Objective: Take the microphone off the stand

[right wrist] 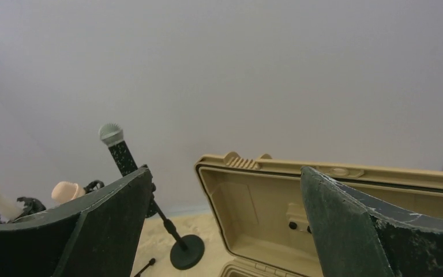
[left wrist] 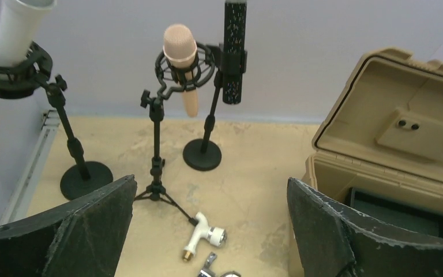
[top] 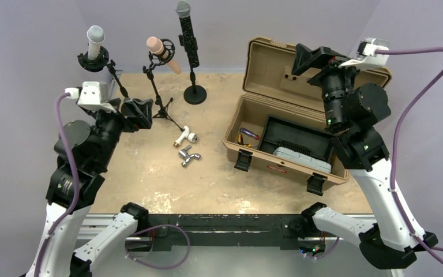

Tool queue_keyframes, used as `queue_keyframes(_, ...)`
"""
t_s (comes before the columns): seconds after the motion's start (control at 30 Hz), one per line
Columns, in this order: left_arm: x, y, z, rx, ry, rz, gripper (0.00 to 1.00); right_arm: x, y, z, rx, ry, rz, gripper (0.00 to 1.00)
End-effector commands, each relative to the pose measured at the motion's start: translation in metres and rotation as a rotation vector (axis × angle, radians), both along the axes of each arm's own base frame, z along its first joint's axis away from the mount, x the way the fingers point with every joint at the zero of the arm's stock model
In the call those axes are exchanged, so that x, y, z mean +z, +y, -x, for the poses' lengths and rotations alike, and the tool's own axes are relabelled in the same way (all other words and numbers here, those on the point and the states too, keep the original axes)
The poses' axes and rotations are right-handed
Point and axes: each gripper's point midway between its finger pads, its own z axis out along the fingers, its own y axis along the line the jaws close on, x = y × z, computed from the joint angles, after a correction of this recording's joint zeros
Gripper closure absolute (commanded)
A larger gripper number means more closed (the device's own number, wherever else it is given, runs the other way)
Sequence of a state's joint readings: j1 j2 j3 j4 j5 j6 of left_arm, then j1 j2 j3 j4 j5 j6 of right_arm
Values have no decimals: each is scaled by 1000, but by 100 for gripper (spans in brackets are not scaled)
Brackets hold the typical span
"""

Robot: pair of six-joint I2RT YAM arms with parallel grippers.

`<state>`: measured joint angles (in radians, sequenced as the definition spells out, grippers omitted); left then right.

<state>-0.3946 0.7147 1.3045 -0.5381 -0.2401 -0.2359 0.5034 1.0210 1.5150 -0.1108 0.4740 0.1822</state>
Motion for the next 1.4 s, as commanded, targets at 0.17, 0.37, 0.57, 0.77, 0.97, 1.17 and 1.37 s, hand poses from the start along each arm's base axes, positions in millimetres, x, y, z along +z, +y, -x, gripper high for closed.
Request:
queue_keyframes(0.17, -53, -26, -31, -54, 164, 3, 0, -16, 54, 9, 287, -48, 111, 1)
queue_keyframes(0.37, -95, -35, -48, -49, 246, 22, 0, -47, 100, 15, 524, -70, 171, 1)
queue_keyframes(0.57, -140, -26, -76, 98, 361, 60, 0, -81, 140, 27, 760, -54, 170, 1)
queue_keyframes(0.77, -166, -5, -100, 270, 363, 51, 0, -108, 151, 24, 819, -2, 172, 2)
queue_keyframes(0.97, -198, 0, -130, 250, 383, 189, 0, -112, 150, 23, 811, 12, 197, 3)
queue_keyframes(1.17, -214, 20, -161, 287, 383, 294, 0, -110, 143, 26, 776, 2, 205, 3)
queue_keyframes(1.37, -211, 27, -203, 290, 305, 127, 0, -107, 135, 28, 737, -12, 213, 3)
